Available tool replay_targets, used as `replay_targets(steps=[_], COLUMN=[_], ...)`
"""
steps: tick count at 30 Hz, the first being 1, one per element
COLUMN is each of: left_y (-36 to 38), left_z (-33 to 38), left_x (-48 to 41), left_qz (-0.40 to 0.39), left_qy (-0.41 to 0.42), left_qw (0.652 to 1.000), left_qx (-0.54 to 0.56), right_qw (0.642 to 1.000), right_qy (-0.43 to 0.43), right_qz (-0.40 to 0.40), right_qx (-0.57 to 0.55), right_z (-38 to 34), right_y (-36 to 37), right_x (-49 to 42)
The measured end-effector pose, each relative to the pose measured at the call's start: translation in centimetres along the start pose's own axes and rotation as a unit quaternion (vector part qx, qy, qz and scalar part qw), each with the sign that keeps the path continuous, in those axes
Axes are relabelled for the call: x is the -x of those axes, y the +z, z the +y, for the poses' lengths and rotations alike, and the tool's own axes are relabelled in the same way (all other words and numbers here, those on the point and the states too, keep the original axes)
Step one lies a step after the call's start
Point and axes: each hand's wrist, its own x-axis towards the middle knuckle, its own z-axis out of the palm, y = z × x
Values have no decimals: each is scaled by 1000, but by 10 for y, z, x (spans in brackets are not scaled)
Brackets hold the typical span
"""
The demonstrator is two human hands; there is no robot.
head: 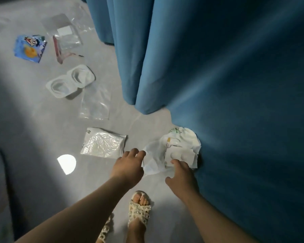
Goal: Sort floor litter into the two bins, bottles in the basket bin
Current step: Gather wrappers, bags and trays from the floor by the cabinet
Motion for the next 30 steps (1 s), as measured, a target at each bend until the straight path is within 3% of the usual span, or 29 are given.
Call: replay_targets(steps=[15,20,24,30], left_y=[144,170,177,167], left_z=[6,1,-12,-22], left_x=[-177,-195,-195,-174], left_qz=[40,57,120,93], left_qy=[49,50,63,33], left_qw=[996,992,985,995], left_qx=[-56,-105,-106,-14], right_qw=[981,990,991,991], right_qy=[45,32,25,18], right_qz=[52,21,75,91], right_qx=[183,136,110,96], right_z=[84,92,93,82], right_y=[59,82,89,94], right_x=[-191,-209,-209,-191])
